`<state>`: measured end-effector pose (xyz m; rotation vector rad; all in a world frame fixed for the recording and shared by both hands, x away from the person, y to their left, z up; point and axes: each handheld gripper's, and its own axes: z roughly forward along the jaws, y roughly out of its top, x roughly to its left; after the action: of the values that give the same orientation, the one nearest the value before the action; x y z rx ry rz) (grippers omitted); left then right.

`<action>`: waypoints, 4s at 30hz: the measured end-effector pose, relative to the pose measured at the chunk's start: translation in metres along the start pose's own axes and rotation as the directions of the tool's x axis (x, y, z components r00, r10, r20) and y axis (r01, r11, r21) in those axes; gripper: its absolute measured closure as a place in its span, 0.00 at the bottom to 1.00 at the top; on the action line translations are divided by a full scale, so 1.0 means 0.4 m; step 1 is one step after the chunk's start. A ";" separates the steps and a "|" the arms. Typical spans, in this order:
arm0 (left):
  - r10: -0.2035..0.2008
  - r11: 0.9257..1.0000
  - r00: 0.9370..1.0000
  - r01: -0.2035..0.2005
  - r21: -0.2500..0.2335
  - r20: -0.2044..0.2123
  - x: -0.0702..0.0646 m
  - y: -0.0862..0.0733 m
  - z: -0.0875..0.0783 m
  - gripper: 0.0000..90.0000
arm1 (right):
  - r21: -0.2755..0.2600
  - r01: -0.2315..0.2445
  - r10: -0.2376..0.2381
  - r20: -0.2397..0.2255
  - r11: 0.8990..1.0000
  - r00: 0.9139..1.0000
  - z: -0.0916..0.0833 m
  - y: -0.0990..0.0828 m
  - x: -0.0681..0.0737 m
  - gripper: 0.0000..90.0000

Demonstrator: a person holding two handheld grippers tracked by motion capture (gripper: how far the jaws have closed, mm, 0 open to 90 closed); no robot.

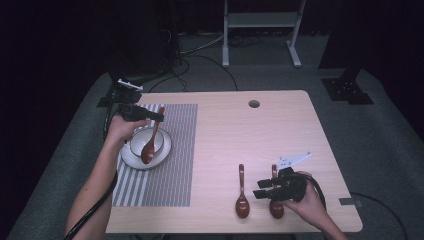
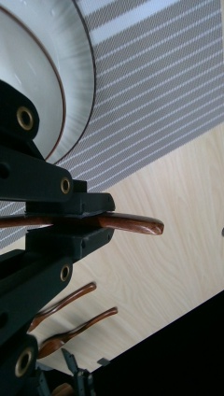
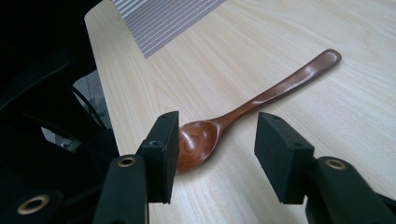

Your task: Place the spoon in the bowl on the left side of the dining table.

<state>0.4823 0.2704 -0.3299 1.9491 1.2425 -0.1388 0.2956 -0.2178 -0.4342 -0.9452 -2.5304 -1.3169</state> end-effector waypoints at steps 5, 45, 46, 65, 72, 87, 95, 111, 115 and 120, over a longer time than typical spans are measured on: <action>-0.022 1.000 1.000 0.022 -0.012 -0.019 0.033 0.006 -0.004 0.94 | -0.001 0.004 -0.004 0.002 1.000 1.000 0.000 0.004 0.002 0.55; -0.146 0.986 0.987 0.140 -0.090 -0.065 0.161 0.015 0.028 0.93 | -0.006 -0.011 0.011 -0.009 1.000 1.000 -0.003 -0.006 -0.011 0.55; -0.147 0.985 0.987 0.140 -0.097 -0.071 0.164 0.012 0.027 0.94 | -0.006 -0.011 0.011 -0.009 1.000 1.000 -0.003 -0.006 -0.011 0.55; -0.196 0.975 0.975 0.183 -0.126 -0.106 0.217 -0.040 0.016 0.87 | 0.000 -0.010 0.010 -0.015 1.000 1.000 0.006 -0.002 -0.009 0.55; -0.200 0.975 0.973 0.186 -0.125 -0.112 0.222 -0.053 0.002 0.84 | 0.008 -0.008 0.008 -0.017 1.000 1.000 0.012 0.000 -0.008 0.55; -0.185 0.977 0.977 0.171 -0.128 -0.105 0.203 -0.080 -0.029 0.72 | 0.013 0.003 -0.003 -0.013 1.000 1.000 0.017 0.020 -0.010 0.54; -0.157 0.982 0.983 0.145 -0.120 -0.091 0.175 -0.090 -0.053 0.63 | 0.016 0.003 -0.003 -0.008 1.000 1.000 0.023 0.024 -0.008 0.53; -0.100 0.990 0.991 0.090 -0.111 -0.094 0.102 -0.139 -0.097 0.28 | -0.009 0.008 -0.008 0.029 1.000 1.000 0.011 0.029 0.000 0.49; -0.097 0.990 0.991 0.087 -0.109 -0.089 0.088 -0.152 -0.102 0.21 | -0.019 0.003 -0.002 0.042 1.000 0.999 0.004 0.022 0.003 0.49; -0.090 0.991 0.994 0.083 -0.107 -0.057 0.071 -0.169 -0.102 0.19 | -0.031 -0.001 0.002 0.048 1.000 0.999 -0.003 0.014 0.006 0.48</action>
<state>0.4300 0.3313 -0.3544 1.8226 1.3484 -0.0573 0.2968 -0.2152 -0.4285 -0.9963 -2.5510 -1.3530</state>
